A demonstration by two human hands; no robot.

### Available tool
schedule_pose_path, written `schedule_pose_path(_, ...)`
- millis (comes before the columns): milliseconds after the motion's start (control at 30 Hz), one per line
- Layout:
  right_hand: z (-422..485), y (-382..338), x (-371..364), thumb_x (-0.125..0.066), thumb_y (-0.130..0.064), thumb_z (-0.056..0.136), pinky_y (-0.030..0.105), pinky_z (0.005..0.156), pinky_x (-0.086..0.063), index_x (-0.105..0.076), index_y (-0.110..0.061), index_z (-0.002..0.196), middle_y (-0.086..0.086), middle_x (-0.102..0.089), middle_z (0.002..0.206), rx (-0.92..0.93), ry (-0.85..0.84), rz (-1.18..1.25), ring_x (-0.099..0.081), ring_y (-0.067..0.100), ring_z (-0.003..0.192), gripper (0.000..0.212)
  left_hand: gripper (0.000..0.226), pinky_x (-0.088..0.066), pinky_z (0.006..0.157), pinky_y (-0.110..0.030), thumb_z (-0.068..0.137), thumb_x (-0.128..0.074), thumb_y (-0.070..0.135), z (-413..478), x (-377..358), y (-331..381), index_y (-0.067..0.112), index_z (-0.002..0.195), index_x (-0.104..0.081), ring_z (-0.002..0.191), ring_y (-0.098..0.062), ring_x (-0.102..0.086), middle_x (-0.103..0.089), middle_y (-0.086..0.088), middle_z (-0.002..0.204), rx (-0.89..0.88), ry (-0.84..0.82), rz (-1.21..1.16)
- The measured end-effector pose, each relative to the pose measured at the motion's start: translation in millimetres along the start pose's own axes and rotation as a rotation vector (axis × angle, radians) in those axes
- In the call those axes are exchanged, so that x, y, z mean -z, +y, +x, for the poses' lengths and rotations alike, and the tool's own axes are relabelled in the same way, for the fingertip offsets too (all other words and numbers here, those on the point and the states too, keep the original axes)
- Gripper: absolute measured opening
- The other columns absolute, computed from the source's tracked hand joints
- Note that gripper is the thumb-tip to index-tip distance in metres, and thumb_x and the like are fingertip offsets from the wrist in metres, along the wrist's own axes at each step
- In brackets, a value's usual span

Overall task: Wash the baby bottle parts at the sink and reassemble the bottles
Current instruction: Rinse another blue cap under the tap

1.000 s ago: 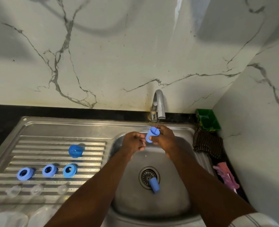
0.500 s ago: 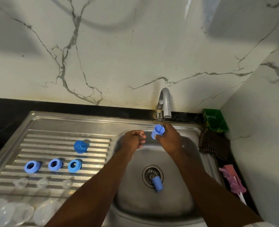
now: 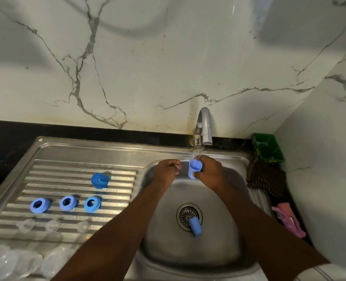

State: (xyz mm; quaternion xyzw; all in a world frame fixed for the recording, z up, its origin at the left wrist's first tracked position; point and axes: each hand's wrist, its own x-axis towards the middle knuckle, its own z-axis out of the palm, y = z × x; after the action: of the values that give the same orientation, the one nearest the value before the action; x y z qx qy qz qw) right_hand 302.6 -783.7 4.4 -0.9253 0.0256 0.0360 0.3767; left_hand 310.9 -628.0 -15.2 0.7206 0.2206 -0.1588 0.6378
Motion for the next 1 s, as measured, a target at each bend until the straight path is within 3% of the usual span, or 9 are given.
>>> schedule_pose_path(133,-3.1,-0.8,-1.3,-0.074,-0.011,0.083,0.007,0.064,-0.034,-0.062,-0.019,0.109,-0.011,-0.061,0.092,-0.024,0.109,0.083,-0.058,0.006,0.082,0.03,0.02,-0.055,0.085,-0.032,0.101,-0.055,0.008,-1.3,-1.4,1.3,0.008,0.116,-0.067,0.1,-0.025,-0.066,-0.069,-0.009,0.107,0.006,-0.03,-0.033)
schedule_pose_path(233,-4.3,-1.4,-1.1,-0.075,-0.009,0.081,0.006,0.062,-0.031,-0.063,-0.017,0.112,-0.008,-0.06,0.095,-0.044,0.023,0.036,-0.059,0.011,0.086,0.034,0.017,-0.049,0.07,-0.024,0.101,-0.053,0.01,-4.3,-1.2,-1.8,0.018,0.092,-0.065,0.083,-0.018,-0.061,-0.065,-0.004,0.093,0.011,-0.066,-0.041)
schedule_pose_path(300,-3.3,-1.1,0.3,-0.075,-0.01,0.082,0.005,0.064,-0.034,-0.062,-0.018,0.114,-0.009,-0.061,0.096,-0.05,0.1,0.111,-0.058,0.006,0.084,0.035,0.019,-0.049,0.07,-0.026,0.101,-0.054,0.011,-4.5,-1.9,-2.9,0.022,0.087,-0.062,0.084,-0.019,-0.061,-0.066,-0.004,0.091,0.016,-0.087,-0.027)
schedule_pose_path(433,0.6,-3.4,2.0,-0.078,-0.013,0.08,0.012,0.062,-0.037,-0.06,-0.02,0.106,-0.01,-0.063,0.092,-0.049,0.009,0.133,-0.059,0.007,0.081,0.032,0.012,-0.052,0.067,-0.028,0.103,-0.053,0.018,-6.7,-2.4,0.9,0.017,0.095,-0.061,0.08,-0.02,-0.062,-0.067,-0.007,0.095,0.089,-0.135,-0.118)
schedule_pose_path(567,0.5,-0.9,0.0,-0.07,-0.003,0.079,0.02,0.062,-0.043,-0.052,-0.021,0.101,-0.007,-0.061,0.086,-0.017,0.053,0.155,-0.059,0.013,0.078,0.033,0.046,-0.061,0.083,-0.042,0.102,-0.049,0.05,-10.0,-5.9,5.8,0.01,0.116,-0.064,0.098,-0.033,-0.072,-0.074,-0.016,0.108,0.185,-0.292,-0.219)
schedule_pose_path(700,-4.9,5.9,0.3,-0.072,-0.01,0.086,0.022,0.072,-0.05,-0.051,-0.019,0.113,-0.001,-0.063,0.101,0.054,-0.056,0.278,-0.062,0.013,0.091,0.035,0.032,-0.062,0.077,-0.038,0.1,-0.06,0.024,-5.4,-17.6,11.7,0.003,0.124,-0.061,0.097,-0.029,-0.074,-0.074,-0.018,0.109,0.085,-0.293,-0.309)
schedule_pose_path(833,-3.0,4.6,4.9,-0.064,0.006,0.087,0.014,0.072,-0.052,-0.057,-0.013,0.115,0.004,-0.063,0.114,-0.05,-0.025,0.546,-0.064,0.017,0.098,0.035,0.04,-0.061,0.078,-0.037,0.086,-0.075,0.005,1.8,-24.3,11.0,0.008,0.124,-0.062,0.097,-0.029,-0.074,-0.073,-0.016,0.113,-0.017,-0.253,-0.315)
schedule_pose_path(933,2.7,3.7,7.3,-0.054,0.007,0.09,0.042,0.085,-0.058,-0.066,-0.01,0.106,0.021,-0.067,0.116,-0.264,0.055,0.801,-0.066,0.038,0.104,0.027,0.038,-0.061,0.078,-0.034,0.083,-0.075,-0.005,0.6,-25.5,12.1,0.008,0.117,-0.065,0.093,-0.025,-0.074,-0.075,-0.01,0.103,-0.101,-0.306,-0.273)
schedule_pose_path(1000,2.7,5.8,6.7,-0.048,0.006,0.093,0.049,0.095,-0.054,-0.066,0.001,0.115,0.027,-0.067,0.117,-0.295,0.018,0.873,-0.065,0.041,0.107,0.028,0.039,-0.061,0.084,-0.037,0.081,-0.073,-0.012,-0.3,-25.8,13.2,0.014,0.109,-0.067,0.093,-0.024,-0.073,-0.075,-0.005,0.099,-0.181,-0.311,-0.207)
